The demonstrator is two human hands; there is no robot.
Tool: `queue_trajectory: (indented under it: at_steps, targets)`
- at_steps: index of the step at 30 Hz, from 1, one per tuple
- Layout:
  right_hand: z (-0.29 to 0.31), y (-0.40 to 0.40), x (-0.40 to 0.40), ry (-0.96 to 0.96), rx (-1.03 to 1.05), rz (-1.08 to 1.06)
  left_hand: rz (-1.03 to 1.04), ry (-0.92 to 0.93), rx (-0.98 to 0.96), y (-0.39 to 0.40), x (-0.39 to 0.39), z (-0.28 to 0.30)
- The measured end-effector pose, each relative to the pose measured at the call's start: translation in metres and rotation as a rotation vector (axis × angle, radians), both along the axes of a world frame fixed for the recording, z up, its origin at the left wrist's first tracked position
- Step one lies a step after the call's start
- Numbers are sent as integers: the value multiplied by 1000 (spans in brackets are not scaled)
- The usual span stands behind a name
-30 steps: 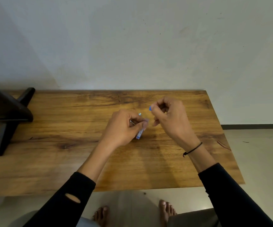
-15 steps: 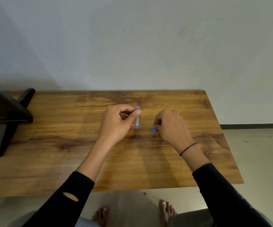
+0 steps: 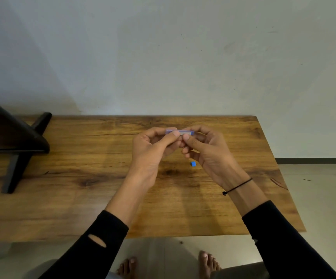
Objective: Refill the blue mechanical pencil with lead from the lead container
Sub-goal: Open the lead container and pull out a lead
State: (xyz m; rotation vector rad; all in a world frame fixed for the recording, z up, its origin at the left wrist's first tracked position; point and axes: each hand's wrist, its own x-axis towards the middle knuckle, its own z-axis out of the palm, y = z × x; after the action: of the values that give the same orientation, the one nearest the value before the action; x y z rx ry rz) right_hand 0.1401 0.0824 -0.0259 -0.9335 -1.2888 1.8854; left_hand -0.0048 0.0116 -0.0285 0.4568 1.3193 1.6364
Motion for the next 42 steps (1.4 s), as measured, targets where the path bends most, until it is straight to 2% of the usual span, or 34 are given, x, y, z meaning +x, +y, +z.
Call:
queue_trajectory:
  at_steps: [6,10,12,18,30,42]
  targets:
    - [9,5,5,131,-54,-53,-46,-238,42,2,8,-2]
    - [16,8,3,181,-91,-41,-79,-674,153,-5,9,-4]
    - [21,8,1,145,-32,15,-135,-775,247,-6,9,-6]
    - [37,8,-1,-65,248,52,-189,-777,403,-5,16,-6]
    - [54,6,0,-162,412,43,-222,-743,447,-3,24,-13]
    - [56,27,32,29,267,-135,-310,-888,580,-1,15,-18]
